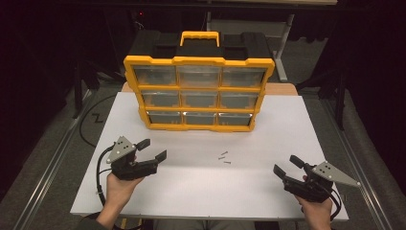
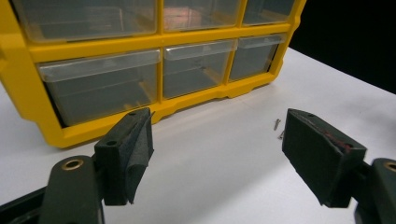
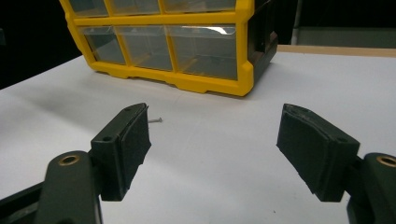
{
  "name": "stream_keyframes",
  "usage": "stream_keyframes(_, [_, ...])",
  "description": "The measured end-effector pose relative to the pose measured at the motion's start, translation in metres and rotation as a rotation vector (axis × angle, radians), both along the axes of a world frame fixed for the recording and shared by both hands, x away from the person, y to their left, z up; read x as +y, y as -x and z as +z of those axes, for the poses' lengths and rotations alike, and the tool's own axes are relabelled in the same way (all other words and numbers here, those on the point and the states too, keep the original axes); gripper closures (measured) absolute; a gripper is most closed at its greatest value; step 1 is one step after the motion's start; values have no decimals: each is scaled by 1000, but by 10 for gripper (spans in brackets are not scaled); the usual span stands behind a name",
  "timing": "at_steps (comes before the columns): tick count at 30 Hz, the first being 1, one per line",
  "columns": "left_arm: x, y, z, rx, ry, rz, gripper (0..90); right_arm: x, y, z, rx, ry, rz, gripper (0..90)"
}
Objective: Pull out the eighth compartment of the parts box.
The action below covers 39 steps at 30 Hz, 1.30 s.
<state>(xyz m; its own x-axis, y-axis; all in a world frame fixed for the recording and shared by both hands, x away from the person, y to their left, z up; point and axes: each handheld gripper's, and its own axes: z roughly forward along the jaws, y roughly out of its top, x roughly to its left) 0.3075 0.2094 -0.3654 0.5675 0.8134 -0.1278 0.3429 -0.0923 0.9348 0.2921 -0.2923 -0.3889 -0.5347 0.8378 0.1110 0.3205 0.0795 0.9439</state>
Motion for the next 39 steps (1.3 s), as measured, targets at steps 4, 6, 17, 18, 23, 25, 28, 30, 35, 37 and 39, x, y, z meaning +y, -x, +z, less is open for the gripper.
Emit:
stream_keyframes(4, [-4,-4,2,0,-12,-10,249,0,0,0,2,0,-2,271])
stream_keyframes(6, [-7,-6,4,-2,-16,-13,249,0,0,0,4,-3,3,270])
stream_keyframes(17, [-15,-15,9,-14,-12,-23,262,0,-2,-1,5,3,4,269])
stream_keyframes(18, [-15,-16,9,-14,-14,-23,262,0,-3,-2,8,9,9,269])
stream_keyframes(23, [-20,-20,12,-19,-13,-26,262,2,-6,-3,21,25,18,268])
stream_keyframes(25, [-22,-22,13,-21,-12,-26,262,2,-6,-3,12,28,23,268])
stream_keyframes(28, [-24,-27,14,-14,-5,-24,262,2,-6,-3,13,21,26,268])
stream_keyframes(30, [-27,-29,15,-15,-1,-24,263,2,-6,-2,11,15,23,268])
stream_keyframes(35, [-31,-35,17,-25,-19,-11,263,1,-6,-2,8,13,23,266])
stream_keyframes(37, [-33,-37,18,-24,-23,-12,263,0,-6,-2,8,9,16,266])
stream_keyframes(39, [-36,-39,19,-23,-30,-13,263,-1,-6,-2,7,12,20,266])
